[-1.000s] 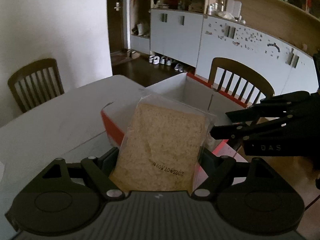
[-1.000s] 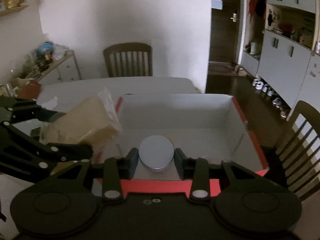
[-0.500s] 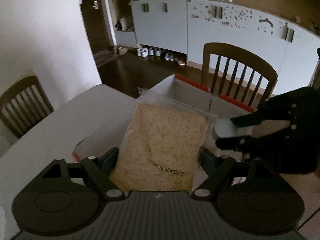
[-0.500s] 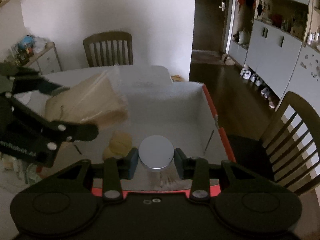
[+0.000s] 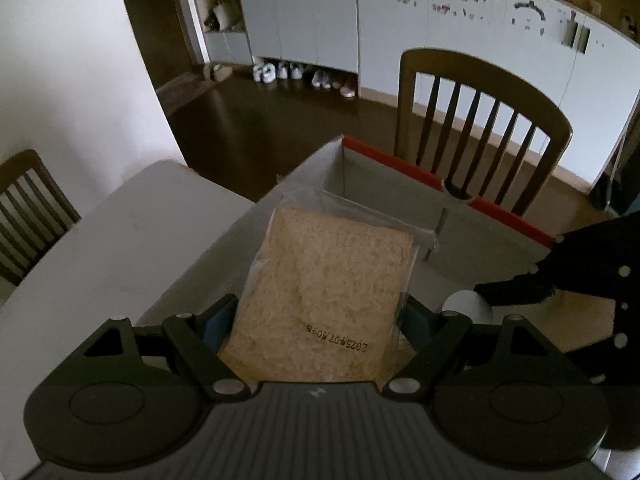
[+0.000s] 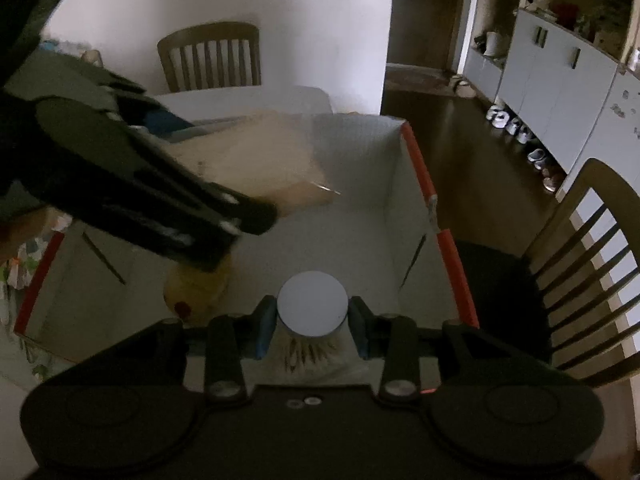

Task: Organize objects
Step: 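Carry the bread bag and white tin into the red box and release both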

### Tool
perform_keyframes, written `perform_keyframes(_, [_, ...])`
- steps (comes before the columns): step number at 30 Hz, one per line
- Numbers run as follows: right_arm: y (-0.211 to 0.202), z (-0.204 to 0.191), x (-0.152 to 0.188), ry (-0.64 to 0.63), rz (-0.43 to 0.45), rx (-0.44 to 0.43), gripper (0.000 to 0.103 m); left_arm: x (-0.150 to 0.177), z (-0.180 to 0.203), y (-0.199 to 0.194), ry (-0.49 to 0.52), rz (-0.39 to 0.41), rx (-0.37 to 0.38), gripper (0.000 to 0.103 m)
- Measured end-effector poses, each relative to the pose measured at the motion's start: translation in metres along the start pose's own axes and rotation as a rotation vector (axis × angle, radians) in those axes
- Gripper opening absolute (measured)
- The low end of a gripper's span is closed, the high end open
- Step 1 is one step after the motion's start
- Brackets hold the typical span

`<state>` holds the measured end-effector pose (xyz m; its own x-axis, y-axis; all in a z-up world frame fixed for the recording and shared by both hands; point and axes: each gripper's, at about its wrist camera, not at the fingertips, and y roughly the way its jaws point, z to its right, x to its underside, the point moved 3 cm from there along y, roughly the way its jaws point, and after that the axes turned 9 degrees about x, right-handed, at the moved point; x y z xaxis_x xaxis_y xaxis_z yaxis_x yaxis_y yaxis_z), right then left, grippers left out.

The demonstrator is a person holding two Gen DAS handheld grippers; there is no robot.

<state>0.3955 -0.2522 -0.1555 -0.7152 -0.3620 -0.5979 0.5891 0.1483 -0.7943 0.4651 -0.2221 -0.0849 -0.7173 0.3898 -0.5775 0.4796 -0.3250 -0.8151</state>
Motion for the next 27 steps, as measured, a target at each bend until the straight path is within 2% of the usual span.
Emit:
perform_keyframes(10, [0.028, -0.006, 0.003, -0.019, -0.103, -0.007, 0.037, -0.001, 0.005, 0.046, 0.014, -0.105, 0.042, 0.084])
perform_keyframes(16, [0.035, -0.009, 0.004, -0.027, -0.13, 0.006, 0.038, 0.003, 0.003, 0.06, -0.006, -0.152, 0.054, 0.085])
perform_keyframes(27, [0.038, -0.009, 0.005, -0.037, -0.14, 0.008, 0.041, 0.01, -0.009, 0.064, -0.05, -0.168, 0.058, 0.089])
